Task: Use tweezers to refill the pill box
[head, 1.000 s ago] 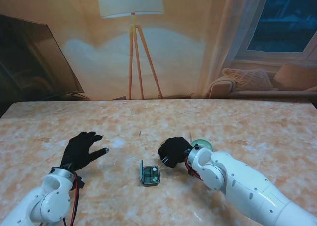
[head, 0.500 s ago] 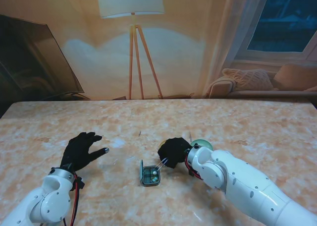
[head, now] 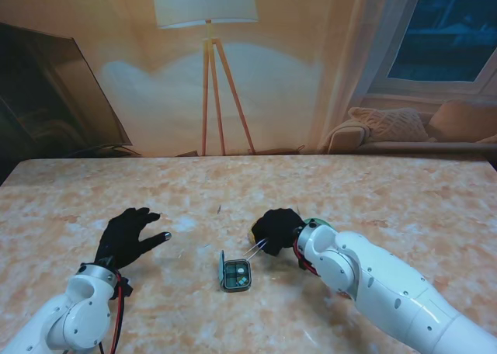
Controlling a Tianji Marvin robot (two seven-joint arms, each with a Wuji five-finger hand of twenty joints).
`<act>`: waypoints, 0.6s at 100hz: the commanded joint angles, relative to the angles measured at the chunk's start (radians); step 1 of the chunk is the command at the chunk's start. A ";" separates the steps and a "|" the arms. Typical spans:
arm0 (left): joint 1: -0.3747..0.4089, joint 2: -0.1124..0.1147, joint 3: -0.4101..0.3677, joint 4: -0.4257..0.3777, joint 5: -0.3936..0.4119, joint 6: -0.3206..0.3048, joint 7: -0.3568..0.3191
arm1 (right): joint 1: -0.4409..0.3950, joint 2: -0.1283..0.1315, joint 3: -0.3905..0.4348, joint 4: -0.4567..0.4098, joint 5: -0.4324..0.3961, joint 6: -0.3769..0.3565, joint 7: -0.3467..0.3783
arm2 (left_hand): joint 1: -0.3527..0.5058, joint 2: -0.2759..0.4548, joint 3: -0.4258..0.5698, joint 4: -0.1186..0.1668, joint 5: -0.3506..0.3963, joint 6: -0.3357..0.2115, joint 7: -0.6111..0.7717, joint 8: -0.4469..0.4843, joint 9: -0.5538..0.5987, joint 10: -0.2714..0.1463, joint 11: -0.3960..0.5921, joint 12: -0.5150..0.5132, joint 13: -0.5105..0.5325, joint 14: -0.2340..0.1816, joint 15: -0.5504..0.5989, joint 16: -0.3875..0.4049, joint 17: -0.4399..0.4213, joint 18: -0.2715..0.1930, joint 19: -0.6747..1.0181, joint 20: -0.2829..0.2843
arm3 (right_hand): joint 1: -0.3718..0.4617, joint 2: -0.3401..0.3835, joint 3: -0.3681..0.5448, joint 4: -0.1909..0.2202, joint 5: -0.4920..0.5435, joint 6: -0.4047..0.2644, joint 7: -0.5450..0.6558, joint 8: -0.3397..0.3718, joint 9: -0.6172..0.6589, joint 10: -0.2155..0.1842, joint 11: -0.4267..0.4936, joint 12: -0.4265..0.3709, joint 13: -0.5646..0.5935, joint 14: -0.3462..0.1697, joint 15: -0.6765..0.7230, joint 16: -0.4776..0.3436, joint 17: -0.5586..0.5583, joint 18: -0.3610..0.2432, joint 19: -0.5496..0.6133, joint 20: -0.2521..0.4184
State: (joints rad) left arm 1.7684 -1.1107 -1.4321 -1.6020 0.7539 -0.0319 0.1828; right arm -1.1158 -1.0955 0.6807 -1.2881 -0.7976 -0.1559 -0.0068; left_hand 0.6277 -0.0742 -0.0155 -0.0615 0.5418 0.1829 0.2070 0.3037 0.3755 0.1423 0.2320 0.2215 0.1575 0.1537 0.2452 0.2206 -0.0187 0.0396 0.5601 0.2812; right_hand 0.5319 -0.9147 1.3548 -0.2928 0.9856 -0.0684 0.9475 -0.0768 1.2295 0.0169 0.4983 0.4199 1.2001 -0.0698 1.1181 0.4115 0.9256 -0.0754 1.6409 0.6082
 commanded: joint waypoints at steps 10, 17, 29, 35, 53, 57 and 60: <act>-0.001 -0.001 0.004 -0.002 0.003 -0.002 -0.018 | -0.006 0.003 0.021 -0.001 -0.013 0.031 0.016 | -0.002 0.029 -0.018 0.015 0.000 -0.005 -0.007 -0.016 -0.016 -0.015 0.000 -0.004 -0.004 -0.016 -0.009 -0.011 -0.011 -0.043 0.003 0.010 | -0.020 0.053 -0.002 -0.004 0.048 -0.001 0.039 -0.011 0.051 0.125 0.026 -0.003 0.020 0.076 0.033 0.023 0.038 -0.233 0.036 0.020; -0.002 -0.001 0.005 -0.001 0.004 -0.002 -0.019 | -0.001 0.003 0.023 0.008 -0.024 0.043 0.009 | -0.003 0.030 -0.017 0.015 0.000 -0.005 -0.008 -0.016 -0.017 -0.016 0.000 -0.004 -0.005 -0.017 -0.010 -0.011 -0.010 -0.043 0.003 0.010 | -0.020 0.060 -0.005 -0.001 0.050 -0.003 0.041 -0.012 0.055 0.127 0.029 -0.004 0.025 0.075 0.036 0.023 0.043 -0.235 0.039 0.021; -0.003 -0.001 0.006 0.000 0.005 -0.003 -0.021 | 0.013 0.002 0.020 0.032 -0.037 0.069 -0.003 | -0.002 0.031 -0.016 0.016 0.001 -0.004 -0.008 -0.016 -0.017 -0.017 0.000 -0.004 -0.005 -0.018 -0.010 -0.011 -0.010 -0.043 0.002 0.010 | -0.015 0.066 -0.008 0.004 0.058 -0.006 0.046 -0.012 0.063 0.127 0.034 -0.004 0.033 0.070 0.038 0.022 0.053 -0.240 0.041 0.019; -0.004 0.000 0.006 0.000 0.005 -0.004 -0.022 | 0.022 0.000 0.015 0.048 -0.041 0.080 -0.013 | -0.001 0.031 -0.015 0.016 0.000 -0.006 -0.009 -0.016 -0.017 -0.019 0.000 -0.004 -0.006 -0.018 -0.010 -0.011 -0.011 -0.043 0.001 0.009 | -0.011 0.062 -0.010 0.007 0.060 -0.011 0.047 -0.014 0.063 0.123 0.035 -0.005 0.035 0.069 0.038 0.021 0.055 -0.243 0.041 0.018; -0.005 0.000 0.006 0.001 0.005 -0.004 -0.024 | 0.054 -0.007 -0.010 0.095 -0.052 0.119 -0.041 | -0.001 0.034 -0.016 0.016 -0.001 -0.004 -0.009 -0.016 -0.018 -0.019 0.000 -0.004 -0.007 -0.019 -0.011 -0.011 -0.011 -0.044 -0.002 0.007 | -0.009 0.063 -0.012 0.011 0.059 -0.017 0.048 -0.017 0.060 0.121 0.034 -0.008 0.034 0.062 0.037 0.018 0.057 -0.248 0.039 0.016; -0.004 0.000 0.006 0.002 0.005 -0.004 -0.024 | 0.061 -0.009 -0.016 0.103 -0.051 0.128 -0.046 | -0.001 0.033 -0.016 0.016 -0.001 -0.005 -0.009 -0.016 -0.019 -0.019 0.000 -0.004 -0.009 -0.019 -0.011 -0.012 -0.011 -0.044 -0.003 0.007 | -0.011 0.066 -0.014 0.011 0.056 -0.017 0.046 -0.018 0.058 0.121 0.033 -0.008 0.033 0.063 0.036 0.018 0.056 -0.248 0.039 0.016; -0.004 0.000 0.006 0.002 0.005 -0.004 -0.024 | 0.067 -0.010 -0.022 0.111 -0.051 0.133 -0.050 | -0.002 0.034 -0.016 0.016 -0.001 -0.006 -0.010 -0.016 -0.019 -0.019 0.000 -0.004 -0.009 -0.019 -0.011 -0.012 -0.011 -0.044 -0.004 0.007 | -0.011 0.069 -0.016 0.012 0.054 -0.016 0.045 -0.018 0.055 0.120 0.032 -0.009 0.030 0.063 0.035 0.018 0.054 -0.248 0.038 0.015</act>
State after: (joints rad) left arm 1.7626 -1.1097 -1.4267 -1.5986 0.7574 -0.0342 0.1738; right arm -1.0544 -1.0970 0.6629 -1.1886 -0.8499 -0.0312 -0.0671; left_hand 0.6277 -0.0741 -0.0155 -0.0615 0.5418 0.1830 0.2070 0.3036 0.3755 0.1423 0.2320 0.2214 0.1575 0.1537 0.2452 0.2206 -0.0187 0.0392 0.5601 0.2812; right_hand 0.5176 -0.8830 1.3269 -0.2930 0.9982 -0.0693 0.9475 -0.0883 1.2316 0.0169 0.5102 0.4199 1.2121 -0.0704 1.1186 0.4115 0.9396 -0.0754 1.6408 0.6088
